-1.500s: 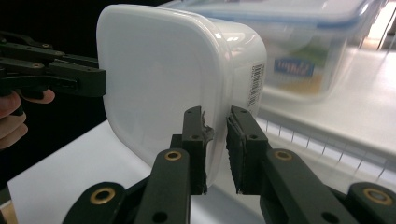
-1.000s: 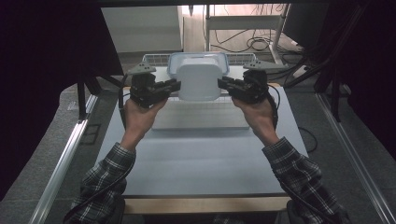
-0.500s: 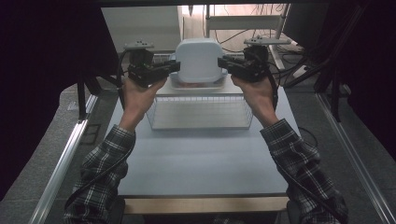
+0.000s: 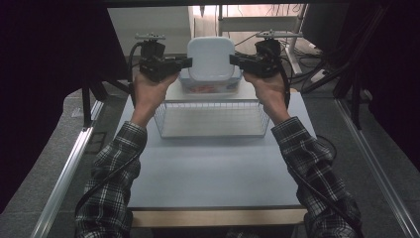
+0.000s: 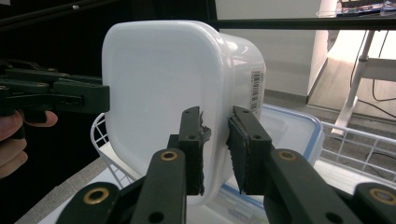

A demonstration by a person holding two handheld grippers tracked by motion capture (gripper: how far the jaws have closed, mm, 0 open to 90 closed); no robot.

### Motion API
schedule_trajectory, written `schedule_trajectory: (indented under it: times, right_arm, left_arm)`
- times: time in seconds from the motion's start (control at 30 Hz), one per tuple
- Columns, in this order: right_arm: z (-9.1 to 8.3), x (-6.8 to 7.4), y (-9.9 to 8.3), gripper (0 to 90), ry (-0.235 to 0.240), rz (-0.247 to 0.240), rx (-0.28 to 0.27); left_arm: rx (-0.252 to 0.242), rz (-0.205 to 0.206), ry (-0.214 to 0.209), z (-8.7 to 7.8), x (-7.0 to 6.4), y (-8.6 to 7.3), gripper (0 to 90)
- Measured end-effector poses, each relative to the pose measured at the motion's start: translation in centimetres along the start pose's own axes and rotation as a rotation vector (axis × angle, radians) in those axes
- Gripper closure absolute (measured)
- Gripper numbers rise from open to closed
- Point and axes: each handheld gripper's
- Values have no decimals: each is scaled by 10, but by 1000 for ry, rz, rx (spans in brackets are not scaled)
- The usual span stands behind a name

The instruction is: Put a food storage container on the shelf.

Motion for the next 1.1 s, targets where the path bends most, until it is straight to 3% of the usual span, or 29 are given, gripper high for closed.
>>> schedule_trajectory:
  times: [0.43,0.83,1.0,1.1]
  right_arm:
    - [14,-5,10,656,-18,23,5]
    - [27,-9,15,579,-34,51,14]
    - [30,-10,16,559,-34,71,12]
    - [32,-9,16,530,-67,69,1]
  left_arm:
    - [15,-11,13,12,7,12,670]
    - [31,-47,-8,22,16,15,609]
    - [38,-39,13,24,18,16,580]
    - [39,-44,17,27,20,17,563]
Point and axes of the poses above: each handheld gripper's, and its own axes: z roughly forward along the jaws, y roughly out of its top, x roughly to its left, and after that the axes turned 11 degrees about z, right-handed
